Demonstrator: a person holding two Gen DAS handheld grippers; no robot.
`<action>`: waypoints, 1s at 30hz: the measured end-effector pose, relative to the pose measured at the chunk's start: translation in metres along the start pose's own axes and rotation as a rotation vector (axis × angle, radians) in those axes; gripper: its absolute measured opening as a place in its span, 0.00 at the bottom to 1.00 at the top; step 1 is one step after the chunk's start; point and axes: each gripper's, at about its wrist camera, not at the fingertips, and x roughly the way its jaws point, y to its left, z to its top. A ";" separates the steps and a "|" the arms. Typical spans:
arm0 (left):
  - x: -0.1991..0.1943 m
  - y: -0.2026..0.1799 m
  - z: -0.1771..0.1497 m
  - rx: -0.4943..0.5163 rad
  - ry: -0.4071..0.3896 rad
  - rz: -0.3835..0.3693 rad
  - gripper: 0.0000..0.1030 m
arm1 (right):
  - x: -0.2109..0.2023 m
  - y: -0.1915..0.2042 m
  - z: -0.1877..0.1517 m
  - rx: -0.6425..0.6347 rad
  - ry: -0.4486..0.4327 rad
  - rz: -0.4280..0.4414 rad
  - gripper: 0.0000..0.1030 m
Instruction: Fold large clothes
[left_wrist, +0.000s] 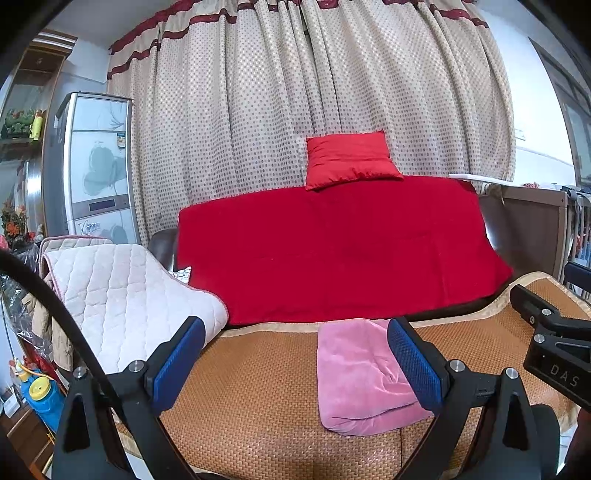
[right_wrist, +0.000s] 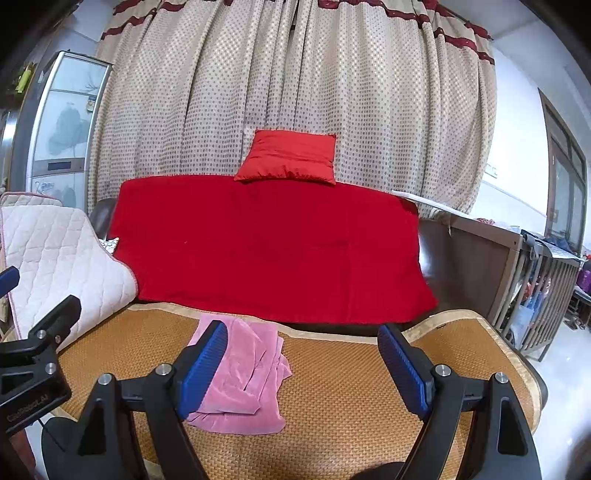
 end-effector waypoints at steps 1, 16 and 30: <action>0.000 0.000 0.000 -0.001 -0.001 -0.001 0.96 | 0.000 0.001 0.000 -0.001 -0.001 -0.001 0.84; -0.004 0.006 -0.001 -0.012 -0.016 -0.003 0.96 | -0.001 0.007 0.002 -0.021 0.000 -0.008 0.84; 0.007 0.018 -0.011 -0.015 0.003 0.035 0.96 | 0.012 0.022 -0.007 -0.023 0.102 0.014 0.84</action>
